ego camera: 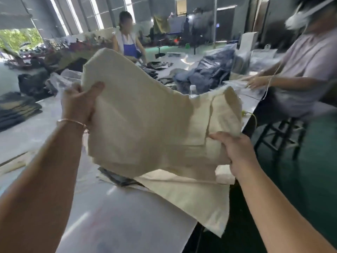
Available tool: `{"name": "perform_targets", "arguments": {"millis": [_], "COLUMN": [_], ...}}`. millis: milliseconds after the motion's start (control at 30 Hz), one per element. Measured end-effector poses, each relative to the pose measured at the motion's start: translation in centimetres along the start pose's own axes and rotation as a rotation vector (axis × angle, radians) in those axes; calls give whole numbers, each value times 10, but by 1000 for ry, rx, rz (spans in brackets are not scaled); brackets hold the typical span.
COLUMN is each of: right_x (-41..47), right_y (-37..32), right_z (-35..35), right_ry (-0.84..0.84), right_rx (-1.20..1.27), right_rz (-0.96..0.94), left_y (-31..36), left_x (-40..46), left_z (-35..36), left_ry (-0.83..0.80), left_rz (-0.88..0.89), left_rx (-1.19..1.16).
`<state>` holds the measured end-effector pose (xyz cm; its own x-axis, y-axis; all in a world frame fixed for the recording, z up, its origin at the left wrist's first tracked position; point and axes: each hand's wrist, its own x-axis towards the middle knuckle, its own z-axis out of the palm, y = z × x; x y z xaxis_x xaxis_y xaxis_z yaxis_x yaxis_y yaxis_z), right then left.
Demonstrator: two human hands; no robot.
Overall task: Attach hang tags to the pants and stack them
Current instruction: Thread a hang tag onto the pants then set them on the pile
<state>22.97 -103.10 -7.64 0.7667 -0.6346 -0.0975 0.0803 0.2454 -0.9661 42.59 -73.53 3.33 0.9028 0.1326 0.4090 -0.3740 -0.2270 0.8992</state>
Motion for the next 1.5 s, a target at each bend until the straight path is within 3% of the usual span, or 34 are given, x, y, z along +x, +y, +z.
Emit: {"name": "perform_targets", "arguments": {"millis": [67, 167, 267, 367, 467, 533, 600, 667, 767, 867, 1033, 1167, 1300, 1400, 1500], "right_x": [21, 40, 55, 67, 71, 66, 57, 47, 18, -26, -140, -256, -382, -476, -557], "right_y": [24, 67, 89, 92, 86, 76, 63, 57, 58, 75, 103, 125, 157, 184, 205], "right_z": [-11, -19, -26, -25, -20, -18, -3, 23, 82, 153, 269, 352, 428, 479, 528], "right_ry": [0, -97, -102, -138, -116, 18, 161, 181, -108, -461, -972, -1294, -1511, -1625, -1710], "right_rx": [-229, -694, -873, -1042, -1400, -1671, -1687, -1392, -1019, -909, -696, -543, -441, -398, -399], "right_rz": [98, 293, 301, 302, 199, 64, -194, -503, -718, -759, -735, -706, -673, -646, -576], "left_y": [-34, -94, -153, -198, -212, -208, -198, -186, -171, -162, -131, -93, -70, -68, -80], "left_x": [19, -2, -63, -113, -124, -123, -123, -129, -148, -173, -242, -298, -347, -366, -358], "left_z": [35, 80, 118, 138, 139, 134, 118, 89, 26, -63, -247, -390, -527, -629, -725], "left_ry": [-6, -269, -669, -1011, -1061, -1011, -954, -834, -640, -439, 55, 492, 871, 955, 825], "left_rz": [-43, -33, -162, -119, -64, -115, -167, -207, -235, -290, -434, -411, -373, -389, -442], "left_rx": [428, 848, 830, 961, 1019, 940, 842, 740, 634, 595, 564, 591, 744, 1038, 1343]}}
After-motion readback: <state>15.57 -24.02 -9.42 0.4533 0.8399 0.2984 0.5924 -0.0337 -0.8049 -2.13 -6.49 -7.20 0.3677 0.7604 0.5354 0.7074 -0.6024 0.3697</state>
